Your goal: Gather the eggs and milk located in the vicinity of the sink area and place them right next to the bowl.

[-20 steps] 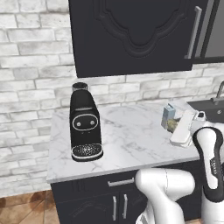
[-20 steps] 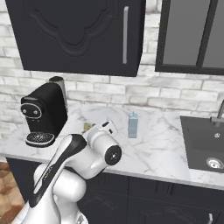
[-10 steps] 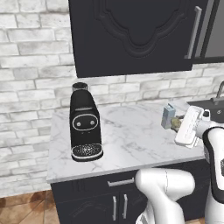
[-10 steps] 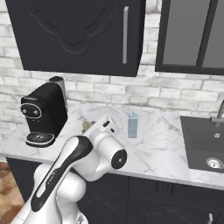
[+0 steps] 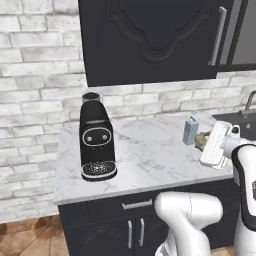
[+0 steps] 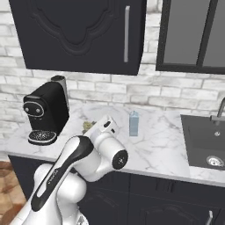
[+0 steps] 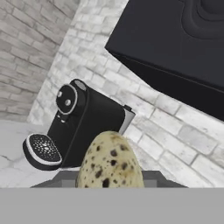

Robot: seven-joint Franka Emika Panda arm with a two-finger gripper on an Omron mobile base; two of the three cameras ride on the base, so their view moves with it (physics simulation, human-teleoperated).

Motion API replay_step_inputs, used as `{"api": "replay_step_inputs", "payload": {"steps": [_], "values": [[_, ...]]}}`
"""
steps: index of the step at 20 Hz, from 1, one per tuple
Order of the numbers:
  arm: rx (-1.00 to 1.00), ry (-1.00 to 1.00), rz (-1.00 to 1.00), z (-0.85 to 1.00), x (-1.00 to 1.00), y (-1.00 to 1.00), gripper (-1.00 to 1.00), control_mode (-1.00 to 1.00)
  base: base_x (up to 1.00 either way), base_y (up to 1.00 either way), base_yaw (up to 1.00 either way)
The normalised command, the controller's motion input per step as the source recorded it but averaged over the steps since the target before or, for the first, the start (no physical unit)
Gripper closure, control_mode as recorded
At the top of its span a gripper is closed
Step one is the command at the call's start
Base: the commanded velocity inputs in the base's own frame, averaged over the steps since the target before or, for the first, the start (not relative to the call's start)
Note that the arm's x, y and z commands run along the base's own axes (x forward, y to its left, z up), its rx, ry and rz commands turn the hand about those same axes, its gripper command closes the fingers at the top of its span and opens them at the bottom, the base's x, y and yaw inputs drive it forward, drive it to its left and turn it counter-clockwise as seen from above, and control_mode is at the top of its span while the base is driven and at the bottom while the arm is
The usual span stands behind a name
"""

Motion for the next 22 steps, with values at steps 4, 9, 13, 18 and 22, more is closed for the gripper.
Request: {"api": "replay_step_inputs", "payload": {"steps": [4,9,13,18,22], "values": [[0.0,0.0,0.0,0.0,0.0,0.0,1.0,1.0,-0.79,-0.13,0.0],[0.0,0.0,0.0,0.0,0.0,0.0,1.0,1.0,-0.65,-0.22,0.0],[0.0,0.0,0.0,0.0,0.0,0.0,1.0,1.0,-0.12,-0.61,0.0],[0.0,0.0,0.0,0.0,0.0,0.0,1.0,1.0,0.0,-0.88,0.0],[0.0,0.0,0.0,0.0,0.0,0.0,1.0,1.0,0.0,-0.99,0.0]]}}
